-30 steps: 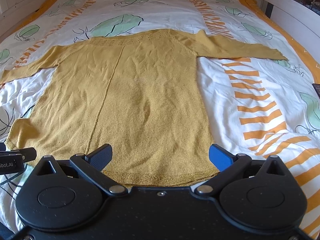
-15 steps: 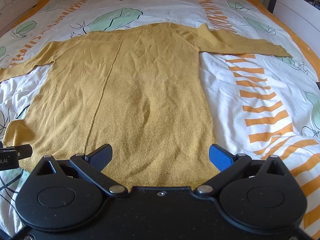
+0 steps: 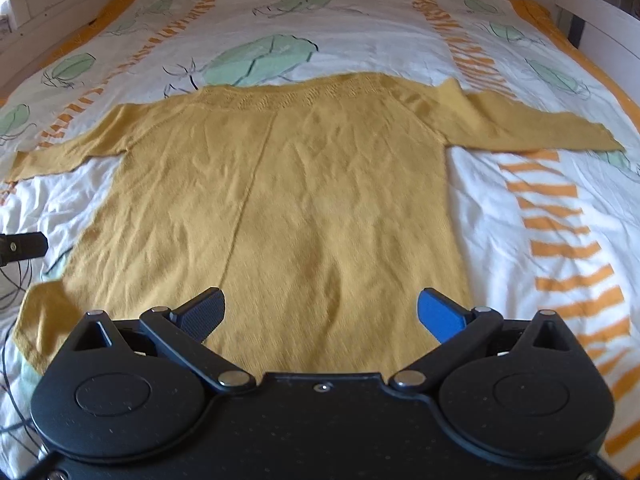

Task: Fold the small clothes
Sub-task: 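Move the left gripper to the sleeve cuff and close on it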

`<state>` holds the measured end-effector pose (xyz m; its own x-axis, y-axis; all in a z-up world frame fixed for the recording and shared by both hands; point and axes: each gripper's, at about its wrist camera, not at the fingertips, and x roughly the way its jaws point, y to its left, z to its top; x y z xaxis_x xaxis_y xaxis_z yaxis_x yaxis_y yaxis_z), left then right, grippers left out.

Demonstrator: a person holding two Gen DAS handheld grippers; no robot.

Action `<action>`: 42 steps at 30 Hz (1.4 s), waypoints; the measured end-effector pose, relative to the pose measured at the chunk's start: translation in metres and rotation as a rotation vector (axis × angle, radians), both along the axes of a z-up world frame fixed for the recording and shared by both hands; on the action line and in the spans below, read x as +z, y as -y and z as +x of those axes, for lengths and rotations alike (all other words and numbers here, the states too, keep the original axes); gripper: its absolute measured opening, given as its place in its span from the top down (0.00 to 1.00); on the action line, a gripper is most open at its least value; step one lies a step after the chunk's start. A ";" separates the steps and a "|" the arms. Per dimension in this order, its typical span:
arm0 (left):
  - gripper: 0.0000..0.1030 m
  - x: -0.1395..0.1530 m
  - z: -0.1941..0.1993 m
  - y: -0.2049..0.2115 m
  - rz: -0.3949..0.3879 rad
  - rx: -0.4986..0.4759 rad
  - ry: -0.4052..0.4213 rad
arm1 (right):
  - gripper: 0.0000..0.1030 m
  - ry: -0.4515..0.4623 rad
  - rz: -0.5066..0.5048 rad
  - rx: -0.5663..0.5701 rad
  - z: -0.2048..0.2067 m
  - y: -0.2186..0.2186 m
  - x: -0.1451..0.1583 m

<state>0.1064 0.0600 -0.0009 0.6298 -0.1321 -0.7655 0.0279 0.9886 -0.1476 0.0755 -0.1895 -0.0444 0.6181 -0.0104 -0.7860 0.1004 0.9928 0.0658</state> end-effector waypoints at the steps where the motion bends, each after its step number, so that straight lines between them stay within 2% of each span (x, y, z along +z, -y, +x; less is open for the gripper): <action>1: 0.13 0.000 0.006 -0.004 0.000 0.012 0.006 | 0.01 0.014 0.003 0.006 0.005 -0.001 0.001; 5: 0.13 -0.002 0.030 -0.023 0.007 0.026 0.043 | 0.01 0.044 0.022 0.038 0.027 -0.007 0.000; 9: 0.13 -0.006 0.059 -0.046 0.005 0.042 0.041 | 0.01 0.039 0.044 0.055 0.053 -0.011 -0.007; 20: 0.14 -0.012 0.136 -0.140 -0.021 0.212 0.081 | 0.01 0.052 0.100 -0.007 0.113 -0.008 -0.020; 23: 0.14 -0.022 0.153 -0.168 -0.035 0.250 0.067 | 0.01 0.061 0.107 0.001 0.128 -0.013 -0.021; 35: 0.14 -0.045 0.193 -0.278 0.011 0.465 0.057 | 0.01 0.063 0.146 0.054 0.162 -0.048 -0.036; 37: 0.19 -0.050 0.200 -0.291 0.010 0.488 0.045 | 0.01 0.057 0.147 0.065 0.164 -0.053 -0.039; 42: 0.22 -0.068 0.218 -0.316 -0.010 0.515 0.010 | 0.01 0.042 0.151 0.073 0.169 -0.061 -0.044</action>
<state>0.3241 0.3762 -0.0686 0.6221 0.1898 -0.7596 -0.4607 0.8732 -0.1592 0.2446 -0.1283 -0.0879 0.6449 0.1519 -0.7490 0.0226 0.9758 0.2174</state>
